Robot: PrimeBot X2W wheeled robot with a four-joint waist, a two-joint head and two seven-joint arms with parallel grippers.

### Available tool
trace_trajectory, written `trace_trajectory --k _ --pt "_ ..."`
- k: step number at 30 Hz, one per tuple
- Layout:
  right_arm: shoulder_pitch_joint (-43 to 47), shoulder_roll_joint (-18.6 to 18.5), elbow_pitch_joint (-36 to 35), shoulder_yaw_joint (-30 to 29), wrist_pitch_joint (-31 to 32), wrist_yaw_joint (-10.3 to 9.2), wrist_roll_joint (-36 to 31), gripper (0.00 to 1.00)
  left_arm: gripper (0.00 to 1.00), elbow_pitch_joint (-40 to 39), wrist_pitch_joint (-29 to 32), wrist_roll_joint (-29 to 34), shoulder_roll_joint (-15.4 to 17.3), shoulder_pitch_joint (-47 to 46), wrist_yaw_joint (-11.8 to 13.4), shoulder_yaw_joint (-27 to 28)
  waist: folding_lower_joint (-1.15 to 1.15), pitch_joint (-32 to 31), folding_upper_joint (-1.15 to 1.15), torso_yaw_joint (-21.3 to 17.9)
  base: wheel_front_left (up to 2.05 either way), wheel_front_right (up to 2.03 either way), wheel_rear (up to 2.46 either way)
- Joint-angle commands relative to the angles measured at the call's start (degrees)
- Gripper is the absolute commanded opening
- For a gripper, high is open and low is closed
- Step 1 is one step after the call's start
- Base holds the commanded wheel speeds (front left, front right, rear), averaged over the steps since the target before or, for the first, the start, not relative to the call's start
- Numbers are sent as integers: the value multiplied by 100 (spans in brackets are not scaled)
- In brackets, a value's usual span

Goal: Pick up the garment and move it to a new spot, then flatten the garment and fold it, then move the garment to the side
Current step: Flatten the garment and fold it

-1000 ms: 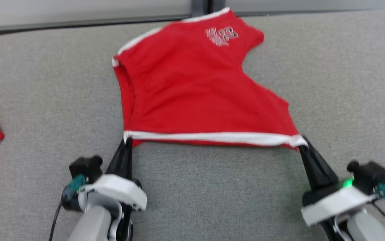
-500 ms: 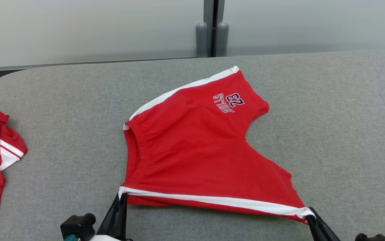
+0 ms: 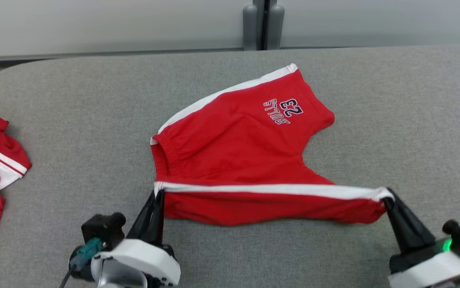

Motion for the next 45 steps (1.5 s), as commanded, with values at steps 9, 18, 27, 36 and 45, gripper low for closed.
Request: trace_trajectory --k 9,18,27,36,45 --pt "-2431 -893 750 473 -33 -2 468 0 0 585 -227 -141 -212 -1676 -244 24 0 1350 -1 408 0 0 0" --pt "-4702 -1390 1926 1511 -114 -2 1088 0 0 1380 -634 -367 -352 -3063 -434 -204 0 2103 -1 869 0 0 0" --pt "-6036 -1676 2818 2600 -230 -2 1667 0 0 1963 -1030 -772 -383 -3695 -418 -565 0 2362 -1 1196 0 0 0" --pt "-6732 -1707 3619 3433 -448 -2 2180 100 100 2425 -1042 -1474 -388 -3992 -488 -1184 0 2399 -1 1278 0 0 0" --pt "-6296 -1684 3598 2948 -517 -2 2023 100 100 2442 -1270 -1450 -381 -3706 -290 -1174 0 2118 -1 1018 0 0 0"
